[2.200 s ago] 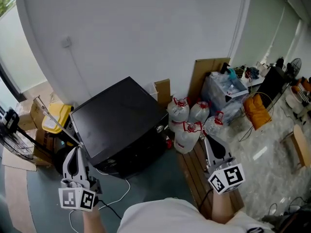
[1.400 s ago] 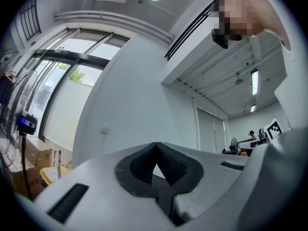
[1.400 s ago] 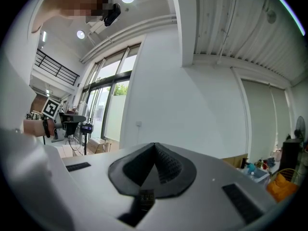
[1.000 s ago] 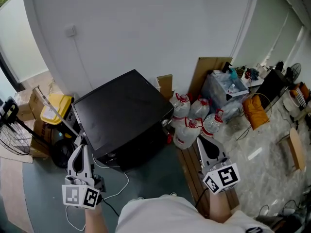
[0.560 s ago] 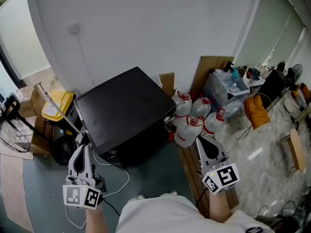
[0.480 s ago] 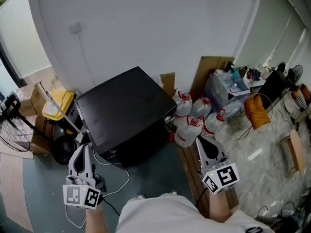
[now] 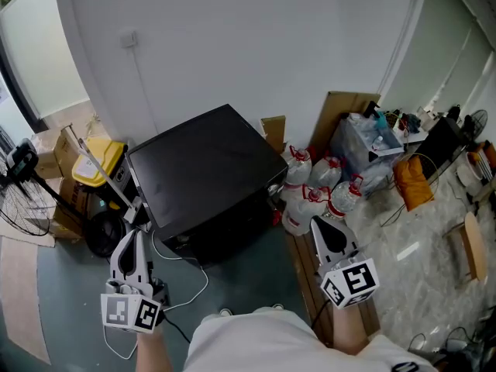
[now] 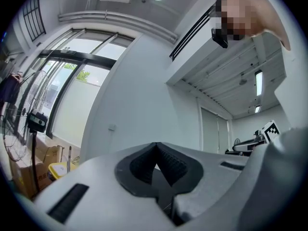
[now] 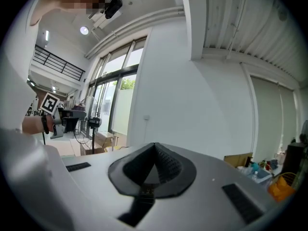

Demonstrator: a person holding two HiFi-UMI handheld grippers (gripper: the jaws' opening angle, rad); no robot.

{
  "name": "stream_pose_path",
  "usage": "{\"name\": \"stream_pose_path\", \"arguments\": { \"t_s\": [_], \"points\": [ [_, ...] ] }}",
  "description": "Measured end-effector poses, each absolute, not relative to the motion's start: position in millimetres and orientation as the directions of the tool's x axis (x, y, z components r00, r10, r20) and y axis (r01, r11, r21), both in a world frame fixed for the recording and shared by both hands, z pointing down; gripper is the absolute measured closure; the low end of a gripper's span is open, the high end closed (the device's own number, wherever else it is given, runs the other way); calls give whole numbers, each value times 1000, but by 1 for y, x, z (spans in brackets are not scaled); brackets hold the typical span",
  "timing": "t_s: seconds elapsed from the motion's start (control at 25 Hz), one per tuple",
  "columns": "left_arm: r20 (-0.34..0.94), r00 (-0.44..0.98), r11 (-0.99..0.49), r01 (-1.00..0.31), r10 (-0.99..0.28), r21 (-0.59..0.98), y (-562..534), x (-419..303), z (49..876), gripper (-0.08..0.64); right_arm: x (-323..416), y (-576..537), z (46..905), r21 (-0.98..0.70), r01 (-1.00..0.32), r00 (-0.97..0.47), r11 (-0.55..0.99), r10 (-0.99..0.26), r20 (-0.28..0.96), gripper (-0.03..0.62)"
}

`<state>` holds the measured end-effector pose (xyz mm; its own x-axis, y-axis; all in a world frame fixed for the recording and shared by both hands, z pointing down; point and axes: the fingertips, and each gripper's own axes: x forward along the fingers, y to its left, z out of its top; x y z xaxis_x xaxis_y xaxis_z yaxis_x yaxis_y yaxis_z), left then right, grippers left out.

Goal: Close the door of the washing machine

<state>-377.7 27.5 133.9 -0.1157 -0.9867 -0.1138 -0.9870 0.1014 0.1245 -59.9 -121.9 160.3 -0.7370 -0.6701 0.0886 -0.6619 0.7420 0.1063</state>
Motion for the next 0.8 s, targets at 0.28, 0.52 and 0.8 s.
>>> {"name": "stream_pose_path", "arguments": {
  "t_s": [0.28, 0.52, 0.8],
  "points": [
    [-108, -119, 106, -987, -987, 123, 30, -377, 135, 555, -65, -121, 160, 106, -652, -747, 751, -660, 78, 594],
    [-98, -117, 105, -987, -988, 118, 27, -374, 136, 555, -62, -122, 160, 104, -652, -747, 751, -660, 79, 594],
    [-96, -106, 95, -989, -990, 115, 23, -367, 139, 555, -56, -123, 164, 104, -655, -745, 749, -663, 82, 594]
  ]
}}
